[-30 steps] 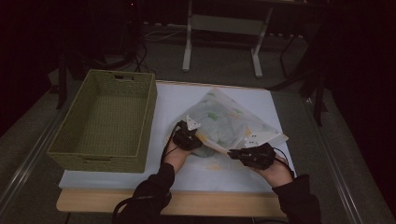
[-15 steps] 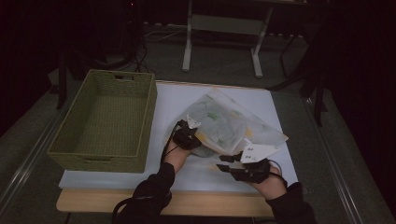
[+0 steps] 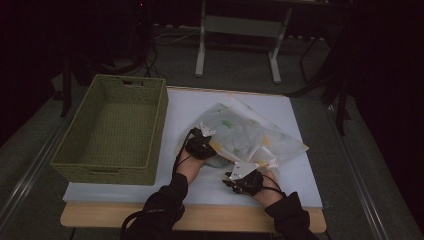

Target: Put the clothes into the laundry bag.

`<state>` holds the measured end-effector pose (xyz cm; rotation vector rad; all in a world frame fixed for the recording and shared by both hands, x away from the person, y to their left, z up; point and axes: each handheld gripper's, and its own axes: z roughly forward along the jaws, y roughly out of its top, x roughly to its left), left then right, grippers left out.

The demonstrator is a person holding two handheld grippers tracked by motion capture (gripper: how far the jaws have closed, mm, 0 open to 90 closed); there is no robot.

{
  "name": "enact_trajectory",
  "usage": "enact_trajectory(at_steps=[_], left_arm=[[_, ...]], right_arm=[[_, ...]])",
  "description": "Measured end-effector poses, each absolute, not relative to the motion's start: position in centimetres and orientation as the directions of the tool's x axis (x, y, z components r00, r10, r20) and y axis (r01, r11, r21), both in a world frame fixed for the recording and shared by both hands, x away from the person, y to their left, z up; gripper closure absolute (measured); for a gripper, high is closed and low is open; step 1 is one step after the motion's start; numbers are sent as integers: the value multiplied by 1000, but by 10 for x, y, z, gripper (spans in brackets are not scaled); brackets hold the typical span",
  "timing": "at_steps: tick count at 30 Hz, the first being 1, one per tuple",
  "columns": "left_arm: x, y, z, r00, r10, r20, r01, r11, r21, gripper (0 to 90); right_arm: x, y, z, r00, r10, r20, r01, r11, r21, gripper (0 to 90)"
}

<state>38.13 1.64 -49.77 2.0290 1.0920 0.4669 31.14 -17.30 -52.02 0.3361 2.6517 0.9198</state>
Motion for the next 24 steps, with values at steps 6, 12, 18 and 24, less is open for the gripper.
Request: enact_trajectory(at_steps=[6, 12, 18, 24], left_arm=[[381, 16, -497, 567, 823, -37, 542, -339, 769, 619], [381, 16, -497, 567, 823, -37, 543, -339, 768, 621], [382, 16, -498, 566, 823, -37, 544, -340, 767, 622], [382, 15, -496, 568, 823, -29, 546, -351, 761, 628]], right_arm=[[323, -164, -526, -926, 319, -202, 131, 772, 623, 678], [324, -160, -525, -944, 296, -145, 137, 754, 643, 680], [331, -163, -529, -930, 343, -128, 180, 734, 655, 671], [331, -159, -527, -939, 330, -98, 196, 747, 635, 900]])
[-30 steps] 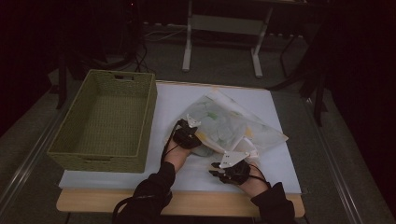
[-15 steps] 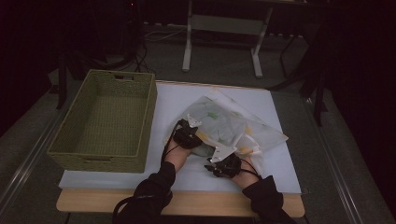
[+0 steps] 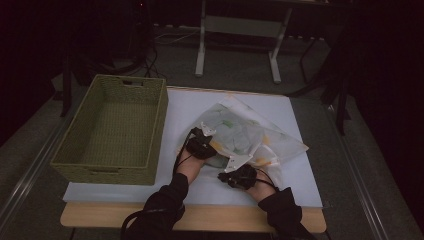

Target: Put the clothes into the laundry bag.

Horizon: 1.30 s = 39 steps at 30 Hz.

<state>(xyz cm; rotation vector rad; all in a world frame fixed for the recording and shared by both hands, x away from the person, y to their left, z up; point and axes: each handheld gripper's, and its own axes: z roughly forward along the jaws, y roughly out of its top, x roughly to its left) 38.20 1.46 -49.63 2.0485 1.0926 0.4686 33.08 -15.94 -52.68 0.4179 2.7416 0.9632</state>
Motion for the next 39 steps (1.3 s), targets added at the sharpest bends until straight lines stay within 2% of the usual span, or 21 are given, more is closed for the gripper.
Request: enact_trajectory(at_steps=[5, 11, 22, 25, 28, 33, 34, 36, 37, 39], left_arm=[[382, 15, -496, 568, 822, -32, 549, -350, 759, 628], [381, 14, -493, 561, 827, -35, 546, -338, 766, 637], [380, 5, -485, 521, 854, -5, 541, -325, 776, 650], [382, 4, -488, 515, 857, -8, 553, -325, 768, 647], [382, 4, -492, 524, 852, -1, 549, -337, 765, 624], [381, 8, -496, 556, 831, -24, 559, -353, 751, 574], [380, 9, -496, 563, 826, -25, 557, -357, 750, 567], [378, 11, -497, 570, 822, -20, 556, -367, 746, 555], [376, 11, -497, 575, 818, -11, 550, -377, 745, 547], [372, 11, -497, 583, 812, 2, 544, -392, 742, 533]], right_arm=[[330, -157, -524, -940, 330, -90, 207, 758, 619, 900], [316, -156, -521, -964, 260, -56, 167, 756, 633, 900], [265, -133, -522, -1000, 12, 13, 18, 794, 608, 900], [256, -133, -521, -1000, -18, 18, -3, 795, 606, 900], [259, -139, -523, -1000, 3, 21, 16, 800, 600, 900], [263, -149, -517, -998, 45, 42, 61, 761, 646, 894], [264, -151, -515, -998, 51, 35, 61, 756, 652, 841], [266, -156, -508, -996, 83, 40, 89, 743, 664, 813], [267, -159, -504, -995, 94, 32, 91, 734, 673, 772], [269, -165, -496, -992, 128, 21, 107, 717, 688, 763]])
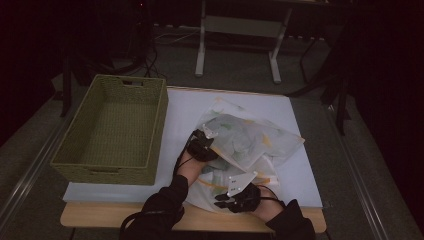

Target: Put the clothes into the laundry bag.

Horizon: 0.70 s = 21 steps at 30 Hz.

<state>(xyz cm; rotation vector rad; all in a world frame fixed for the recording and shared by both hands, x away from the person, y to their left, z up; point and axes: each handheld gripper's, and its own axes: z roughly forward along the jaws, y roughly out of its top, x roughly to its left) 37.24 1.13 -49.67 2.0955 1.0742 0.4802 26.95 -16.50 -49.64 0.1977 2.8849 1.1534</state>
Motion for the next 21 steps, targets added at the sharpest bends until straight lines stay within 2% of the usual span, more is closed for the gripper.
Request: enact_trajectory(at_steps=[12, 15, 21], left_arm=[[351, 28, -486, 616, 788, -22, 528, -391, 754, 445], [343, 34, -482, 618, 786, -29, 527, -387, 756, 395], [324, 47, -474, 627, 779, -1, 503, -403, 765, 390]], right_arm=[[285, -213, -450, -938, 347, -26, 191, 575, 795, 633], [286, -221, -444, -926, 375, -37, 192, 555, 809, 616], [290, -226, -440, -886, 457, -81, 199, 532, 823, 533]])
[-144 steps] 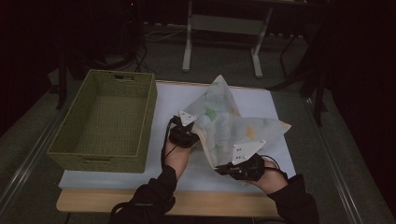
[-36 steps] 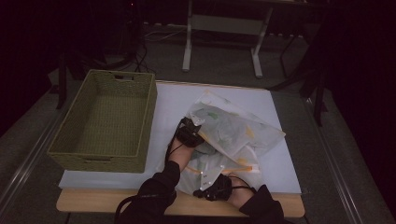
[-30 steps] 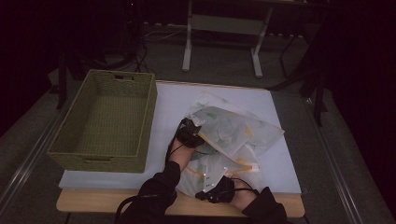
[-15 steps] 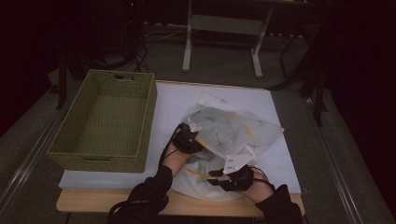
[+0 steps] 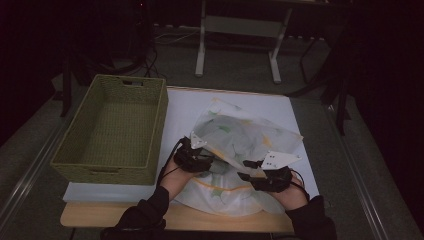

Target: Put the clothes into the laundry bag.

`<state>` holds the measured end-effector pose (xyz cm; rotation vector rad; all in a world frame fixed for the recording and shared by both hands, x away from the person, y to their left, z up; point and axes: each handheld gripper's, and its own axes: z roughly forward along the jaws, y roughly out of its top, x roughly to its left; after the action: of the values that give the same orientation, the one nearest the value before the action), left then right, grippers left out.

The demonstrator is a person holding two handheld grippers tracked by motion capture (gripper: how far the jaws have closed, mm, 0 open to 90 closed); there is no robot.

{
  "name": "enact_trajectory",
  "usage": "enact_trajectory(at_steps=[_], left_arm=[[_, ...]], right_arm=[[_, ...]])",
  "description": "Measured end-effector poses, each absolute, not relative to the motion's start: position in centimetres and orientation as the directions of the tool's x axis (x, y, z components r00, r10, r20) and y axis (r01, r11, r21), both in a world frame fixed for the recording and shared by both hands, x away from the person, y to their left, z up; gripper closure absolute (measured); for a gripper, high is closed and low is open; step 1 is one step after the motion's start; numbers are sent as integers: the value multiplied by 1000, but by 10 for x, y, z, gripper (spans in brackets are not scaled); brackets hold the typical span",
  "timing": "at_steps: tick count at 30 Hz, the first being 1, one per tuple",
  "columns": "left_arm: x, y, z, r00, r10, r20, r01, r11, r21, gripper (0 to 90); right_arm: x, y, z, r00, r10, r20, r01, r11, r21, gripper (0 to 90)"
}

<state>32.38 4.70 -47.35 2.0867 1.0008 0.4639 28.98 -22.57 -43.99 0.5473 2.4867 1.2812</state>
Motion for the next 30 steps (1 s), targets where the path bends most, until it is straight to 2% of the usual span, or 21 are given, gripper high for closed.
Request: enact_trajectory(at_steps=[3, 8, 13, 14, 15, 16, 17, 18, 22, 30], left_arm=[[312, 55, -468, 624, 781, 34, 482, -418, 770, 396], [300, 66, -464, 606, 795, 33, 499, -412, 762, 415], [285, 79, -462, 596, 801, 51, 503, -422, 754, 413], [281, 84, -461, 580, 812, 61, 499, -414, 762, 405], [279, 87, -460, 577, 815, 63, 498, -412, 763, 405], [275, 91, -460, 578, 814, 50, 505, -405, 762, 405], [273, 94, -460, 575, 817, 48, 509, -402, 761, 402], [270, 97, -461, 577, 816, 43, 516, -405, 755, 401], [259, 103, -471, 595, 802, 59, 540, -454, 709, 386], [254, 106, -482, 572, 817, 73, 564, -457, 688, 383]], right_arm=[[295, -225, -441, -876, 477, -67, 224, 526, 820, 512], [298, -218, -447, -867, 493, -75, 246, 553, 796, 506], [301, -212, -453, -850, 515, -105, 261, 588, 766, 582], [301, -212, -454, -845, 522, -114, 264, 593, 761, 607], [301, -212, -455, -841, 526, -126, 264, 603, 753, 714], [301, -212, -456, -847, 519, -116, 267, 604, 751, 757], [301, -212, -456, -848, 517, -120, 265, 609, 748, 855], [300, -212, -456, -848, 515, -124, 262, 611, 747, 879], [296, -214, -451, -870, 481, -105, 242, 603, 760, 886], [291, -235, -419, -869, 484, -101, 194, 521, 831, 886]])
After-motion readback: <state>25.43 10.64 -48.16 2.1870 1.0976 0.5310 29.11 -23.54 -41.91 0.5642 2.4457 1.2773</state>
